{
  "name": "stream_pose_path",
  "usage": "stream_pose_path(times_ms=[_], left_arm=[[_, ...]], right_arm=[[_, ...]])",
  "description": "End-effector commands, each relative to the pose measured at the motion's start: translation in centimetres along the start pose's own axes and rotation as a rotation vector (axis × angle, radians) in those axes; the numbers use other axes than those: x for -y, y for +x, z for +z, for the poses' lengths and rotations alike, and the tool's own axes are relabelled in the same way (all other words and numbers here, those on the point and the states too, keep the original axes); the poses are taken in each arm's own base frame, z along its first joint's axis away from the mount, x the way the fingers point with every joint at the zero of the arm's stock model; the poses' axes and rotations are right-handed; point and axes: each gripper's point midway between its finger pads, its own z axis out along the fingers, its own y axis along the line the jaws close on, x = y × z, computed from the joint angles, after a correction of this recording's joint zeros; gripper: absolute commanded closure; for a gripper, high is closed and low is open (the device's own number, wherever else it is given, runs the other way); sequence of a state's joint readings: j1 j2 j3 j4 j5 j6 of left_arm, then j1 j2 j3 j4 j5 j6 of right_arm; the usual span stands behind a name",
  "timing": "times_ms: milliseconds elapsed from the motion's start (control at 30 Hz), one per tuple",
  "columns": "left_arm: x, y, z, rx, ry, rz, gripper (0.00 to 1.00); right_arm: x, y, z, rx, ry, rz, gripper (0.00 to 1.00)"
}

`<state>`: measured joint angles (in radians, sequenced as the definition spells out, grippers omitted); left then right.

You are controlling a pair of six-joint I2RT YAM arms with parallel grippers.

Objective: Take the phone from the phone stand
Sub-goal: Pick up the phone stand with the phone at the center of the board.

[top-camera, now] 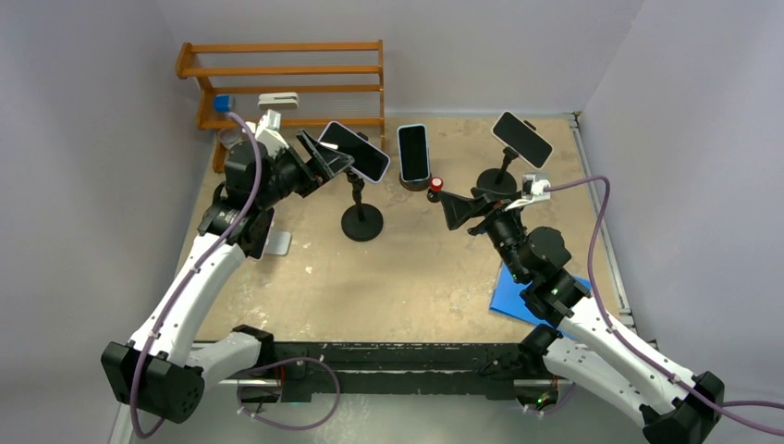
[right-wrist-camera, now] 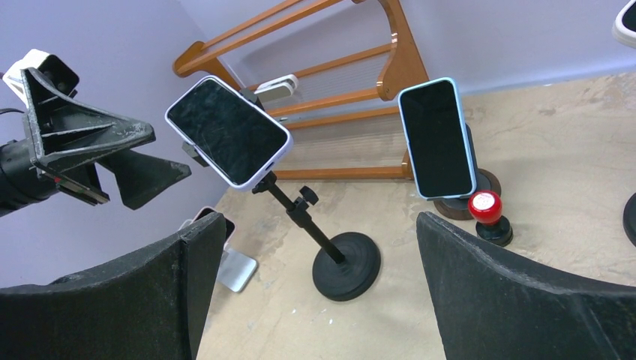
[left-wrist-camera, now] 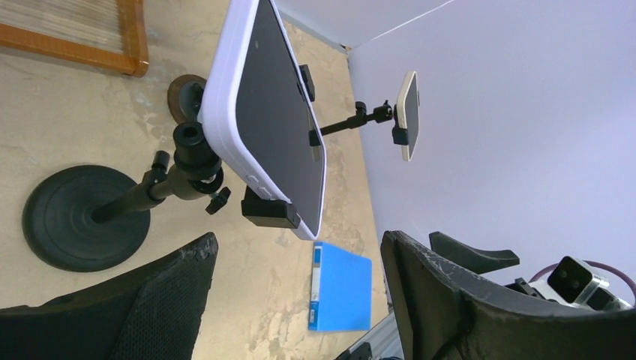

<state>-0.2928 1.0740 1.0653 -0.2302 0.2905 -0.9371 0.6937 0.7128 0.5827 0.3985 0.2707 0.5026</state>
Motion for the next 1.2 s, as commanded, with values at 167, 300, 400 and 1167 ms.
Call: stream_pose_path(times_ms=[167, 300, 400, 1167], left_arm=[[1.1, -1.0, 1.6, 0.005, 0.089, -0.013, 0.27], [0.5, -0.9, 2.3, -0.012, 0.084, -0.025, 0.30], [0.1, -0.7, 2.6, -0.017, 0.077, -0.028, 0.35], [0.2, 0.0, 3.3, -0.046, 0.134, -0.032, 0.52]], right_arm=[[-1.2, -1.5, 0.1, 0.045, -0.037, 0.005, 0.01], [-1.1, -1.5, 0.0, 0.045, -0.035, 0.009, 0.01], [-1.0, -1.3, 0.0, 0.040, -0.033, 0.008, 0.01], [-0.4, -1.2, -0.1, 0.042, -0.010, 0.001, 0.01]])
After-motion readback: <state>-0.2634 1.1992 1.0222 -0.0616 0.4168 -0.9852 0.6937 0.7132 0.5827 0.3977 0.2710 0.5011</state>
